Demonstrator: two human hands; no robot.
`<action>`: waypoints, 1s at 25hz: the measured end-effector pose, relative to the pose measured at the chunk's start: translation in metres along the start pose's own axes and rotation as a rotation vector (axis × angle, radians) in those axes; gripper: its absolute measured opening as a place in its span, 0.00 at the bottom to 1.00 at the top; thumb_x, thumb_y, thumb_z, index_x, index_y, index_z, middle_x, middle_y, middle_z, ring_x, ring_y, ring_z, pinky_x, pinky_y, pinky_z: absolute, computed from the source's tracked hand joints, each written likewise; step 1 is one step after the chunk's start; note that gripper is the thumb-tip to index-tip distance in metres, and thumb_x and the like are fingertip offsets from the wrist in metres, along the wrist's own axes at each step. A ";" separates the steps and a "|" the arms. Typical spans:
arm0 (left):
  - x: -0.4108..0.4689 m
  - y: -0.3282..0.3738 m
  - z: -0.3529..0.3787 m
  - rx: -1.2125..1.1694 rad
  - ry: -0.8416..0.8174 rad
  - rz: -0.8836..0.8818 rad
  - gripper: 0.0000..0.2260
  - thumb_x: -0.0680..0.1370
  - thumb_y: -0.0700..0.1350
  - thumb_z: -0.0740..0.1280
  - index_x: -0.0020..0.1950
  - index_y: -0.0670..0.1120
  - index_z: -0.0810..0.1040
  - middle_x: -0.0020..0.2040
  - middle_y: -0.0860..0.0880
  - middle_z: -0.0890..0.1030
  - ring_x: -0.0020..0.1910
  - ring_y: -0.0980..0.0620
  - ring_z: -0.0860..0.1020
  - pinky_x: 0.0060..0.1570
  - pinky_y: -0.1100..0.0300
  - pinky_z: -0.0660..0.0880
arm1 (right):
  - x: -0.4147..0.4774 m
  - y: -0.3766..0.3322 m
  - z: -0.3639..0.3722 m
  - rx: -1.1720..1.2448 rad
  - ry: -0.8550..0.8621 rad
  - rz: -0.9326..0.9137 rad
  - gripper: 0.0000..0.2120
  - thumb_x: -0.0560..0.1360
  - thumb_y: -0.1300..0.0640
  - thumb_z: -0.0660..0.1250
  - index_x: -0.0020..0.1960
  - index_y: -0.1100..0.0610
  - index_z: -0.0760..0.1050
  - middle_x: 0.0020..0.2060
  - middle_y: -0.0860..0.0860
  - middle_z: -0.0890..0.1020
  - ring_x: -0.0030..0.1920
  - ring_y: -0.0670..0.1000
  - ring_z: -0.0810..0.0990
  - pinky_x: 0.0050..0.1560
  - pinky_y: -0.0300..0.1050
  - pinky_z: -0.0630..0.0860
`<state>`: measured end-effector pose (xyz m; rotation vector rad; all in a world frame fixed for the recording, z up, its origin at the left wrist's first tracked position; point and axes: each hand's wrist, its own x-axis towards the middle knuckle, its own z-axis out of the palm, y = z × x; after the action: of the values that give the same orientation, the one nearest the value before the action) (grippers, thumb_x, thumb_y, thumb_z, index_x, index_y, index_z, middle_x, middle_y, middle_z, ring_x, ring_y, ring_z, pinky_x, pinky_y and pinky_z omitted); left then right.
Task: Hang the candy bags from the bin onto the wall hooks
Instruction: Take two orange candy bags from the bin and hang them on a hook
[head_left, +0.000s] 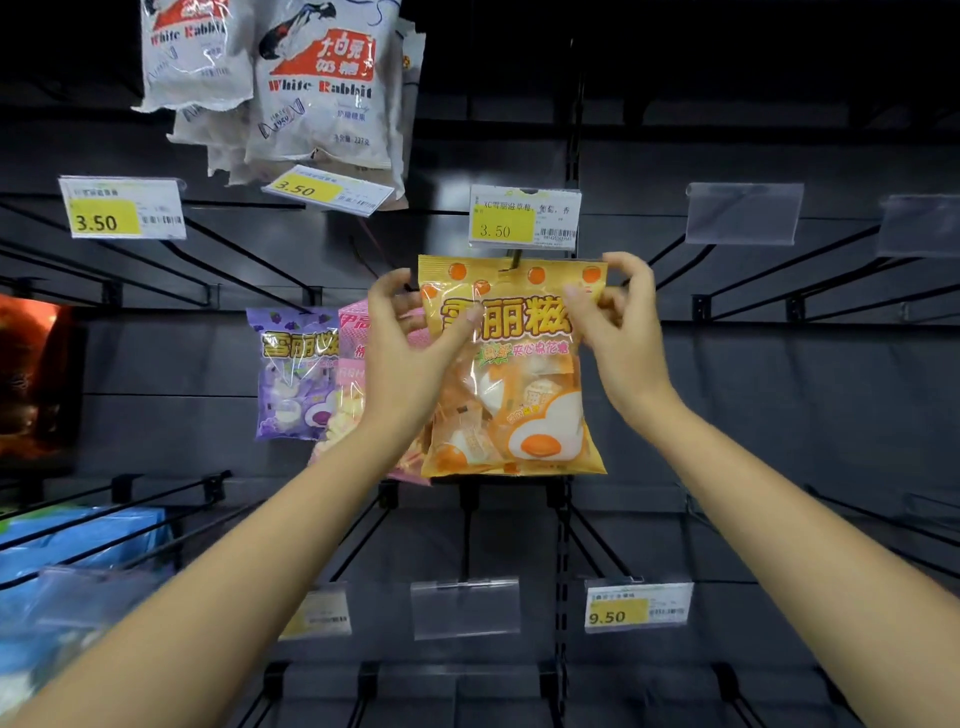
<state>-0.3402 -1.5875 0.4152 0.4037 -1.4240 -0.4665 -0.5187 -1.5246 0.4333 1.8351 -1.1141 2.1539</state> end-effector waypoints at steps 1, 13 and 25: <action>-0.010 -0.008 -0.005 0.036 -0.084 0.056 0.31 0.67 0.55 0.76 0.65 0.57 0.65 0.57 0.62 0.72 0.52 0.70 0.73 0.49 0.71 0.73 | -0.012 0.006 -0.004 -0.032 -0.047 -0.059 0.25 0.73 0.50 0.70 0.64 0.43 0.62 0.45 0.48 0.80 0.43 0.45 0.78 0.43 0.41 0.78; -0.025 -0.025 0.013 0.170 -0.185 -0.005 0.35 0.67 0.47 0.78 0.70 0.53 0.65 0.63 0.52 0.72 0.61 0.50 0.73 0.61 0.50 0.73 | -0.016 0.036 0.002 -0.230 0.011 0.142 0.23 0.72 0.46 0.72 0.63 0.53 0.72 0.43 0.48 0.79 0.39 0.44 0.76 0.41 0.36 0.73; -0.155 0.027 -0.108 0.363 -0.237 0.066 0.06 0.74 0.42 0.68 0.47 0.53 0.79 0.40 0.56 0.83 0.38 0.61 0.79 0.40 0.71 0.74 | -0.179 -0.044 0.016 -0.124 -0.213 -0.152 0.04 0.75 0.64 0.65 0.44 0.61 0.79 0.34 0.52 0.81 0.34 0.50 0.77 0.35 0.38 0.72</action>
<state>-0.2441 -1.4830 0.2870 0.6052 -1.7537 -0.2034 -0.4354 -1.4357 0.2942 2.0557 -1.0791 1.8004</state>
